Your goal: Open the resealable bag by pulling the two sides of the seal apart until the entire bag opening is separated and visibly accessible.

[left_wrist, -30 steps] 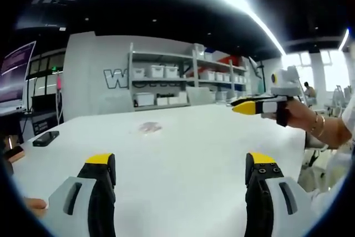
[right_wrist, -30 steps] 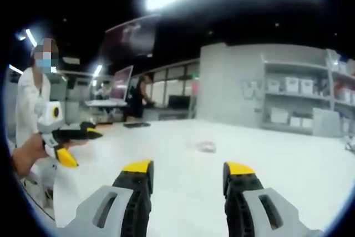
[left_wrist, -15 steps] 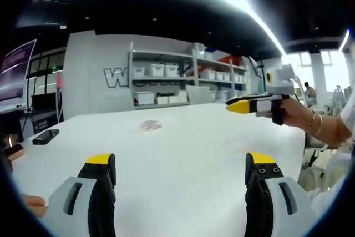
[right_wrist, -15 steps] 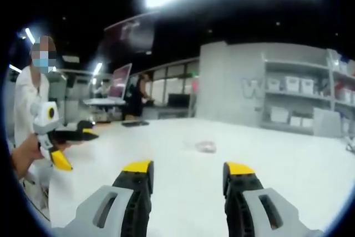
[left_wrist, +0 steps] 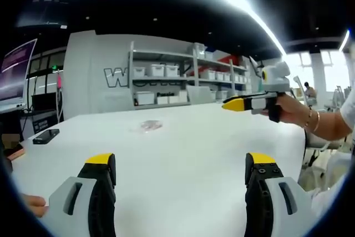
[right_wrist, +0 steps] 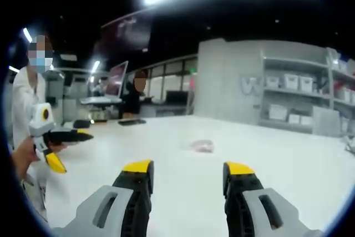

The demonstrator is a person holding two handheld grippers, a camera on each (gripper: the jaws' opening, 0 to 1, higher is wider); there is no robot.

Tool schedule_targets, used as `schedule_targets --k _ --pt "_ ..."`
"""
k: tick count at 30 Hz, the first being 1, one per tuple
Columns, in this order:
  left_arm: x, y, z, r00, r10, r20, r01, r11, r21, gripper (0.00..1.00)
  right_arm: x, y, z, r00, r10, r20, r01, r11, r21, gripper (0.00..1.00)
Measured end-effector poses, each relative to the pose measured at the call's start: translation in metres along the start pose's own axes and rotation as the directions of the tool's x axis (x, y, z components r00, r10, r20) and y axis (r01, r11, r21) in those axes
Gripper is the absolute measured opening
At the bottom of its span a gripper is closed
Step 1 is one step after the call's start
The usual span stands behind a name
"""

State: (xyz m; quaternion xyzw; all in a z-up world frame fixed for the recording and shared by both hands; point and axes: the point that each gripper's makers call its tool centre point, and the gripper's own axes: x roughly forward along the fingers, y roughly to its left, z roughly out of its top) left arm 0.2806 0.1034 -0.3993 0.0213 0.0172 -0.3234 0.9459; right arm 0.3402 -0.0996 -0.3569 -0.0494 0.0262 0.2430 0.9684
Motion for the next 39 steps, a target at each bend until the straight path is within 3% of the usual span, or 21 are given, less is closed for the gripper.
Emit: schedule_targets --k 19,29,39 --pt "0.0 0.0 0.0 1.0 -0.01 -0.007 0.01 1.0 0.009 0.96 0.024 0.004 0.002 0.999 0.014 -0.036 -0.014 1.0 0.002 0.49" --pt "0.001 0.001 -0.001 1.0 -0.006 -0.009 0.006 1.0 0.006 0.96 0.033 0.0 0.015 1.0 0.014 -0.023 -0.014 1.0 -0.001 0.49" --pt "-0.001 0.001 0.0 1.0 -0.004 -0.005 0.004 1.0 0.008 0.96 0.044 -0.005 0.009 0.999 0.007 -0.049 -0.007 1.0 0.004 0.49"
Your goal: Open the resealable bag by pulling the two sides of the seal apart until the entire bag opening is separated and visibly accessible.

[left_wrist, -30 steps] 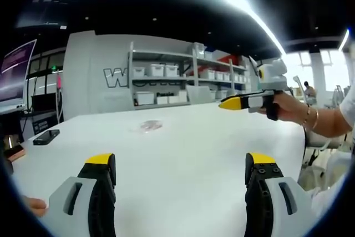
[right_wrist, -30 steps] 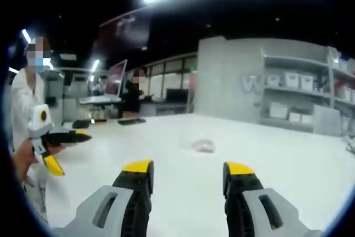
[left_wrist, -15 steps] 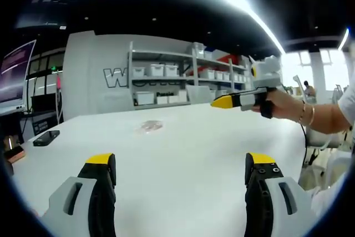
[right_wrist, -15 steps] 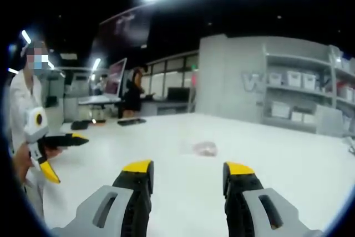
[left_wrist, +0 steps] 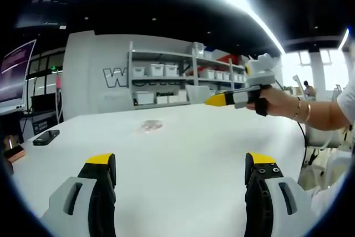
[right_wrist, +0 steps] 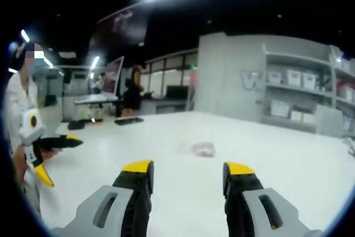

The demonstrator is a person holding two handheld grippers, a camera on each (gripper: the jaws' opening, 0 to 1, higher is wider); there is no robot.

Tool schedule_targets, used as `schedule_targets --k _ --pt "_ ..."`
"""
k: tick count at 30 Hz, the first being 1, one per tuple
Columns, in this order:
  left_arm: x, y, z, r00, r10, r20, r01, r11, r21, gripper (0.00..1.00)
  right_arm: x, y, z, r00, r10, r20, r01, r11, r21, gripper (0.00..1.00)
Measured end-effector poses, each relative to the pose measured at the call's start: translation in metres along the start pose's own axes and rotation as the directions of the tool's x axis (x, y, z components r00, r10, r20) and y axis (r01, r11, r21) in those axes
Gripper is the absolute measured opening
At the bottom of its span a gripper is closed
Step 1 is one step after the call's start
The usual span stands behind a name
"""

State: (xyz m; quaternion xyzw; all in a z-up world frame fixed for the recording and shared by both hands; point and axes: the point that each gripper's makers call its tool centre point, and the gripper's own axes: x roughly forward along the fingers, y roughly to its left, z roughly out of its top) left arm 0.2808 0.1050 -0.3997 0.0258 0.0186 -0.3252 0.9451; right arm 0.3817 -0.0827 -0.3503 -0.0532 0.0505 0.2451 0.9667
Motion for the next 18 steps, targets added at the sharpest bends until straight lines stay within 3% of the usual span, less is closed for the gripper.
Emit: schedule_targets --k 18 --pt "0.002 0.001 -0.003 1.0 -0.005 -0.001 0.005 1.0 -0.007 0.96 0.025 -0.002 -0.004 0.999 0.005 -0.046 -0.006 1.0 -0.022 0.48"
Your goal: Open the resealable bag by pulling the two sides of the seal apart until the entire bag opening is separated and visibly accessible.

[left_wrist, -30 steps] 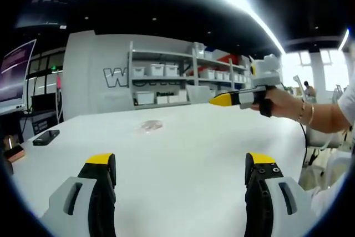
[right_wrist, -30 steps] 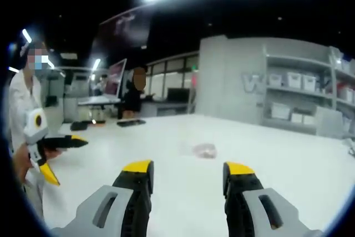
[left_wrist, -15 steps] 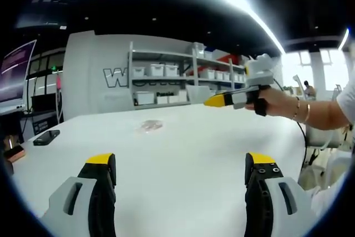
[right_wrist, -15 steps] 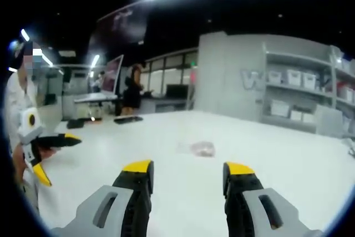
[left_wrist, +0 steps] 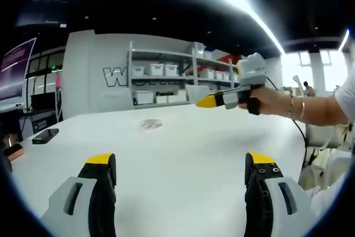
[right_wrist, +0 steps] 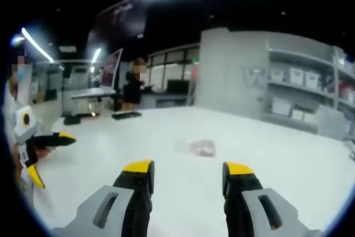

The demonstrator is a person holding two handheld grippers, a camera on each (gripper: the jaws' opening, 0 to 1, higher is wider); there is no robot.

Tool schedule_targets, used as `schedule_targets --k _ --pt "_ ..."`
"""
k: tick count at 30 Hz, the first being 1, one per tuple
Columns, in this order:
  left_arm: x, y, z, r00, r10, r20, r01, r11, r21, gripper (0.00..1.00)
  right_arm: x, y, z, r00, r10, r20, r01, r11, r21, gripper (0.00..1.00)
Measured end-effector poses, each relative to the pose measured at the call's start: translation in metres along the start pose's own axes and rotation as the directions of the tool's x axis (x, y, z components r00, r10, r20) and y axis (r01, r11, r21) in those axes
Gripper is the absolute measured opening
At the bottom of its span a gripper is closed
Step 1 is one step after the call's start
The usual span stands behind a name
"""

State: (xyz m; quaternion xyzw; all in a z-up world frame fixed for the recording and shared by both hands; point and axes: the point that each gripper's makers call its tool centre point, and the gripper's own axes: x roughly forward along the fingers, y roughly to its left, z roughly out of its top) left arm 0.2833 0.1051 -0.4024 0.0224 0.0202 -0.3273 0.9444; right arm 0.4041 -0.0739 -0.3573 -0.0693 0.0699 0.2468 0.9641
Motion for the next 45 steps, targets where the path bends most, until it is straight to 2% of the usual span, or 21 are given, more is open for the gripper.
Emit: schedule_targets --k 20,45 --pt "0.002 0.003 0.002 1.0 -0.002 -0.002 0.002 1.0 0.001 0.95 0.02 -0.003 0.006 1.0 0.007 0.002 -0.007 1.0 -0.023 0.47" --pt "0.011 0.003 -0.002 1.0 -0.007 -0.024 0.007 1.0 0.01 0.95 0.044 -0.007 -0.009 0.998 0.03 -0.057 -0.031 0.999 -0.02 0.47"
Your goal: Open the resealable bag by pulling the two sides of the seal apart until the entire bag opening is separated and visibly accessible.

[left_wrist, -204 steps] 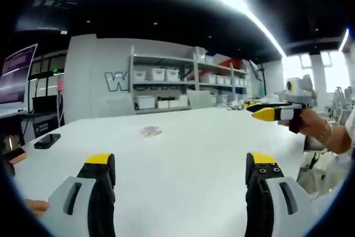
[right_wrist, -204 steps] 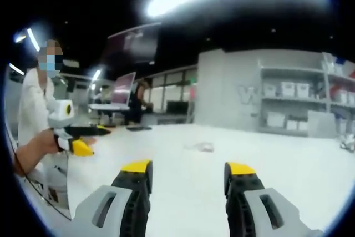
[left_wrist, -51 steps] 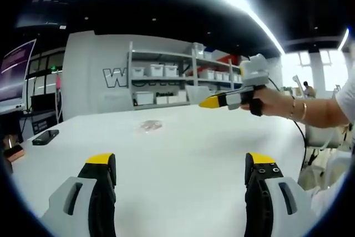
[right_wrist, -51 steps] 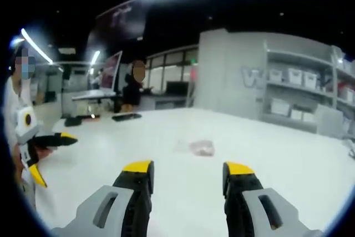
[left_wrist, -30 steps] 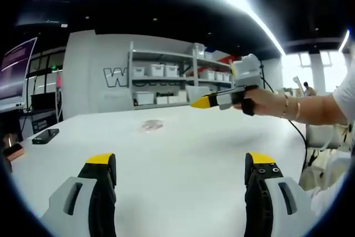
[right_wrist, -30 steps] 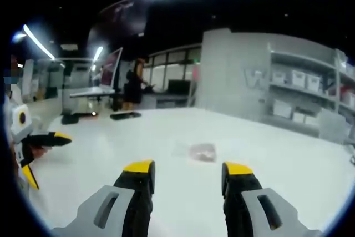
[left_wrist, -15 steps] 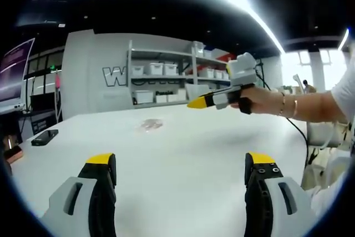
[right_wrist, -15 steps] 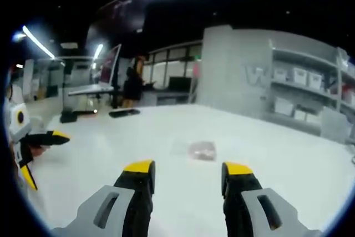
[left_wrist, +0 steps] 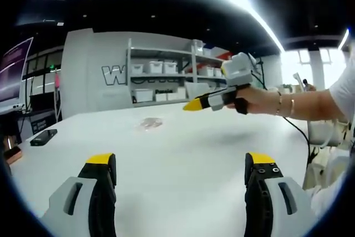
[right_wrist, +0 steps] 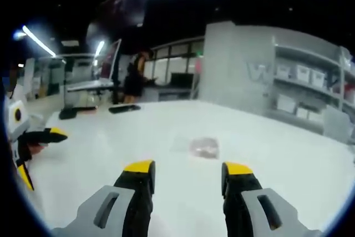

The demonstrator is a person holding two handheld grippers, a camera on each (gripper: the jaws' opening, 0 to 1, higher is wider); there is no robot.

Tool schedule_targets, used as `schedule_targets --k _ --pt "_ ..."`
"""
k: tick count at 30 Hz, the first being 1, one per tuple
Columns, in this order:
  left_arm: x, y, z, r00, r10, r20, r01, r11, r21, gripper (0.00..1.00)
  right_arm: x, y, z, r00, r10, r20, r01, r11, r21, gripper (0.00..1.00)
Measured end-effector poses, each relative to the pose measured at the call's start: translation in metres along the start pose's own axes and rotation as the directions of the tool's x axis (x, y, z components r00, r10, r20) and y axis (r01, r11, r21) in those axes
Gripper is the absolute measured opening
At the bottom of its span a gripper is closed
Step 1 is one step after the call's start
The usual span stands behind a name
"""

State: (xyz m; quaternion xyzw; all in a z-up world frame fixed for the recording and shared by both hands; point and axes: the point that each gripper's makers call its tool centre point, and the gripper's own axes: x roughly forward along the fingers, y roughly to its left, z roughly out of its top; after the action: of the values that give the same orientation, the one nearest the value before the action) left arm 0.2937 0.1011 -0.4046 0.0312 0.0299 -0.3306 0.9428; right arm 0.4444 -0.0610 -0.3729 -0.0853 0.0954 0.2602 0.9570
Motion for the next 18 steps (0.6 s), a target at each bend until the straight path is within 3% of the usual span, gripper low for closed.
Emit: schedule_targets --k 7,18 --pt "0.001 -0.001 -0.003 1.0 -0.004 -0.016 0.004 1.0 0.008 0.95 0.01 -0.001 -0.007 1.0 -0.001 -0.03 0.001 1.0 -0.009 0.47" --pt "-0.004 0.002 0.0 1.0 -0.002 0.001 0.003 1.0 -0.01 0.95 0.02 0.0 -0.004 0.999 -0.002 -0.04 0.001 1.0 -0.023 0.47"
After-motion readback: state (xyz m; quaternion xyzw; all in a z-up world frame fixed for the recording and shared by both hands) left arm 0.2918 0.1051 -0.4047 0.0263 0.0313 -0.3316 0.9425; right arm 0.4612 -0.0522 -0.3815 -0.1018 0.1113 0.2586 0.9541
